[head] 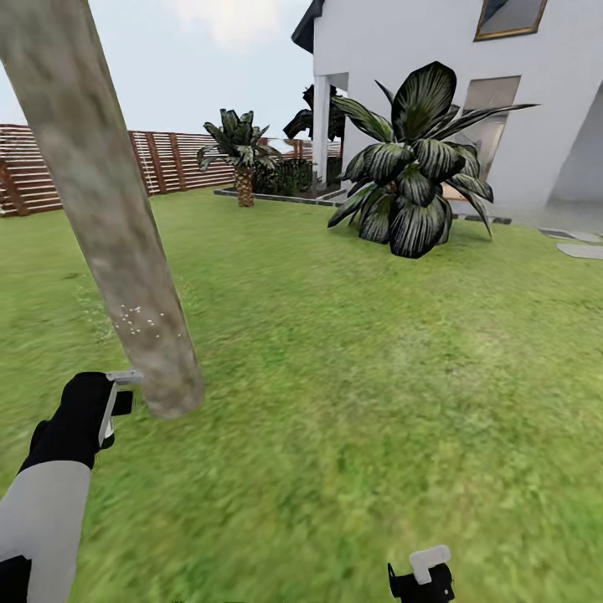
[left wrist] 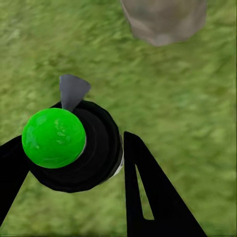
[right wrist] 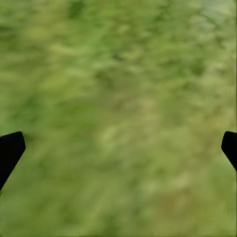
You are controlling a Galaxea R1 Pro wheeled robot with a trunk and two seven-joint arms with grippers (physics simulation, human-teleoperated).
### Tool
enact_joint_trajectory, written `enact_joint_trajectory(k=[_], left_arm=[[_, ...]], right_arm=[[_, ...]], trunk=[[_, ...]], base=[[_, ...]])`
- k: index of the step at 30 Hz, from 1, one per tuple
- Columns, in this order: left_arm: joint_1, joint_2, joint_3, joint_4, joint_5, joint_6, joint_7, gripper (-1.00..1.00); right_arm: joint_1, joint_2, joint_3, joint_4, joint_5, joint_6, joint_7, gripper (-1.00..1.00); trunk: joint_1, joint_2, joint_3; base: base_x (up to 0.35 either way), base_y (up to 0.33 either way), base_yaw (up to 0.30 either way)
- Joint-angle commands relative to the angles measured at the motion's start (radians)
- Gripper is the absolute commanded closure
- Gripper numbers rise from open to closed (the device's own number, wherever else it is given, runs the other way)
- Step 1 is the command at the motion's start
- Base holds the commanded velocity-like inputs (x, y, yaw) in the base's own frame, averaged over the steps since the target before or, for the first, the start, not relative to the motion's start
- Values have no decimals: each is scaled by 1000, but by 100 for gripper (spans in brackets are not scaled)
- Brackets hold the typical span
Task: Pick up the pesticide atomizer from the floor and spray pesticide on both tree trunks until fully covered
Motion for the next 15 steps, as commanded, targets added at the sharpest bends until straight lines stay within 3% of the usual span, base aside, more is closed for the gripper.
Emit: enact_joint_trajectory(k=[1, 6, 13, 15], left_arm=[[2, -3, -3, -1, -1, 3, 2, 100], [7, -8, -5, 0, 2, 9, 1, 100], [74, -8, 0, 8, 2, 0, 8, 100], [104, -10, 2, -17, 2, 1, 53, 100]], right_arm=[[-1, 0, -6, 1, 11, -3, -5, -100], [-1, 0, -6, 1, 11, -3, -5, -100], [-1, 0, -6, 1, 11, -3, -5, -100], [-1, 0, -6, 1, 11, -4, -5, -100]], trunk=[[0, 0, -1], [0, 0, -1], [0, 0, -1], [0, 0, -1]], base=[[56, -32, 198], [200, -131, 43], [239, -172, 2], [235, -194, 0]])
